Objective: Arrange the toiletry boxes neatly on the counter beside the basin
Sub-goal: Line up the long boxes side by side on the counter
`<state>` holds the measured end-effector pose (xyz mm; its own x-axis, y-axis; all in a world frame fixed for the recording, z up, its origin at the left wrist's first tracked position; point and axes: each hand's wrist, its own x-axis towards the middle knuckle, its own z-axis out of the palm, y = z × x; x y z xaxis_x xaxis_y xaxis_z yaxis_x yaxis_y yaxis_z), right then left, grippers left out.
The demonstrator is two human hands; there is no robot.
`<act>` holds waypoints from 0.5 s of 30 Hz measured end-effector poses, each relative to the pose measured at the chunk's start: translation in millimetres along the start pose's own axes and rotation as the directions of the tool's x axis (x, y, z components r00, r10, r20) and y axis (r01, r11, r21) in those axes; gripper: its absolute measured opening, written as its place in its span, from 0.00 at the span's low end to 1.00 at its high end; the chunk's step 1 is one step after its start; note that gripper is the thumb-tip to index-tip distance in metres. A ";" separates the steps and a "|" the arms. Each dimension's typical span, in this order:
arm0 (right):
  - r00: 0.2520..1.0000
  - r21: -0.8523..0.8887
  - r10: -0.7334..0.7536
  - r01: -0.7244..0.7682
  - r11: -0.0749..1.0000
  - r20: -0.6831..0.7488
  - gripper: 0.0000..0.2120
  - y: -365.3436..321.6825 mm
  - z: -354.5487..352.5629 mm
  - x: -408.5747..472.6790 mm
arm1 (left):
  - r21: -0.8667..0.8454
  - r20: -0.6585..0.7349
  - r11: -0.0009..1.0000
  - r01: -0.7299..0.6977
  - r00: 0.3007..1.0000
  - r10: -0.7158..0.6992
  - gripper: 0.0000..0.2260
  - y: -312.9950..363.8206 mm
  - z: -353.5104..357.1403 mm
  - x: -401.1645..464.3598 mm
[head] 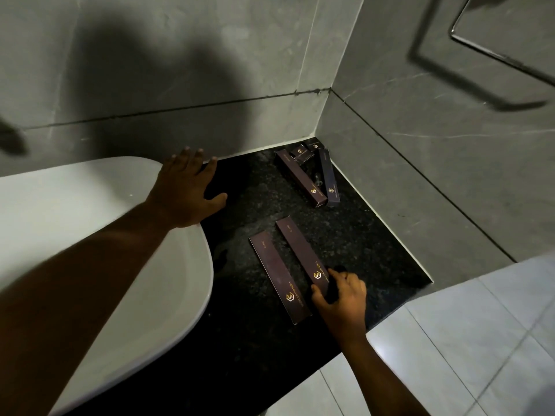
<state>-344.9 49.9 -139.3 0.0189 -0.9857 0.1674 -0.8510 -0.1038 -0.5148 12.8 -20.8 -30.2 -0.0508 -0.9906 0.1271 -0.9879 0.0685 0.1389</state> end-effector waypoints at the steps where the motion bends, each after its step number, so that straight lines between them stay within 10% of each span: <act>1: 1.000 0.001 0.003 -0.003 1.000 -0.002 0.30 -0.2 -0.2 0.1 | 0.002 0.001 1.000 -0.003 1.000 0.003 0.40 -0.1 0.1 0.0; 15: 1.000 0.021 0.014 -0.014 1.000 -0.012 0.27 1.2 1.4 -0.2 | -0.005 0.005 1.000 -0.010 1.000 0.010 0.39 4.4 -6.4 -2.2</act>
<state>-345.1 49.8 -141.1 0.0008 -0.9854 0.1701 -0.8400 -0.0930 -0.5346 9.5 -17.5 -23.6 -0.0614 -0.9904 0.1235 -0.9866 0.0789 0.1427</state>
